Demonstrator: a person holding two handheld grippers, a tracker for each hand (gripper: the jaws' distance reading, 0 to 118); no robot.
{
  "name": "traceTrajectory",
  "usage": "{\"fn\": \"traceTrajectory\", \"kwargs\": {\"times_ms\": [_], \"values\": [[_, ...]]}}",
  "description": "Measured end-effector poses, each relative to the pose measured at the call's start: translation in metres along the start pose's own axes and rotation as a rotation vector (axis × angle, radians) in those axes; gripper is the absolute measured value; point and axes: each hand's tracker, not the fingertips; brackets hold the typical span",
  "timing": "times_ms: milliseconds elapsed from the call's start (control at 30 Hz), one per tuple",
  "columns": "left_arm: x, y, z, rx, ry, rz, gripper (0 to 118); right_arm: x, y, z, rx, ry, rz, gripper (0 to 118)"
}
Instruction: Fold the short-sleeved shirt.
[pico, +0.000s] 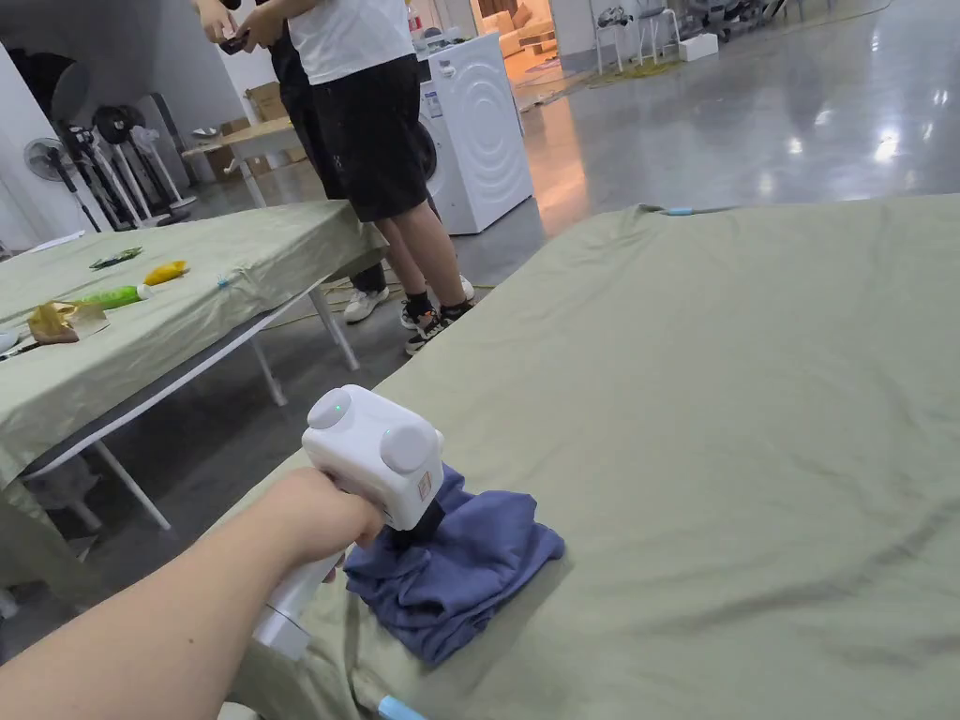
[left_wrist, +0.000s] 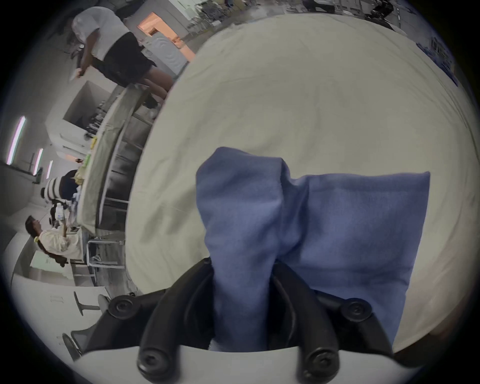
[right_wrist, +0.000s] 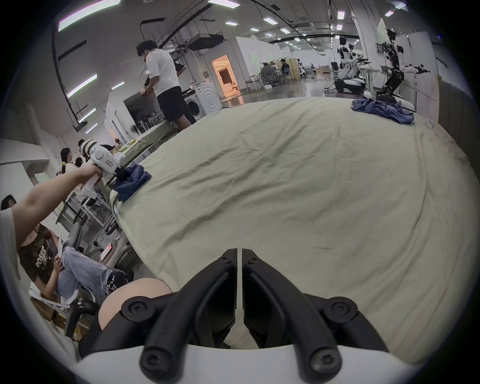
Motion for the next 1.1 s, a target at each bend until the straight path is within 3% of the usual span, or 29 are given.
{"fn": "traceTrajectory", "kwargs": {"times_ms": [100, 133, 267, 300, 333, 367, 400, 467, 600, 800, 900, 1100], "values": [[-0.002, -0.013, 0.014, 0.090, 0.042, 0.054, 100, -0.004, 0.003, 0.008, 0.031, 0.007, 0.008, 6], [-0.003, -0.021, 0.027, 0.143, 0.012, 0.050, 118, -0.006, 0.005, 0.011, 0.042, 0.005, 0.019, 6], [-0.004, -0.046, 0.102, 0.327, -0.001, 0.130, 118, -0.013, 0.012, 0.031, 0.114, -0.036, 0.101, 6], [0.000, -0.057, 0.127, 0.440, -0.052, 0.139, 113, -0.015, 0.013, 0.036, 0.145, -0.096, 0.151, 6], [0.005, -0.066, 0.152, 0.532, -0.069, 0.142, 75, -0.018, 0.013, 0.041, 0.169, -0.164, 0.211, 6], [0.013, -0.075, 0.173, 0.590, -0.038, 0.166, 25, -0.020, 0.014, 0.045, 0.185, -0.223, 0.251, 6], [0.037, -0.091, 0.215, 0.674, 0.000, 0.188, 0, -0.020, 0.014, 0.048, 0.191, -0.263, 0.270, 6], [0.064, -0.120, 0.263, 0.883, -0.046, 0.226, 0, -0.024, 0.019, 0.058, 0.241, -0.303, 0.259, 6], [0.131, -0.163, 0.327, 1.131, -0.171, 0.378, 0, -0.031, 0.019, 0.088, 0.368, -0.358, 0.218, 6], [0.241, -0.200, 0.353, 1.348, -0.304, 0.463, 0, -0.054, 0.003, 0.126, 0.617, -0.537, 0.248, 6], [0.289, -0.210, 0.351, 1.316, -0.236, 0.430, 0, -0.062, -0.011, 0.141, 0.712, -0.525, 0.172, 6], [0.327, -0.223, 0.340, 1.310, -0.293, 0.396, 0, -0.066, -0.041, 0.142, 0.734, -0.624, 0.252, 6]]}}
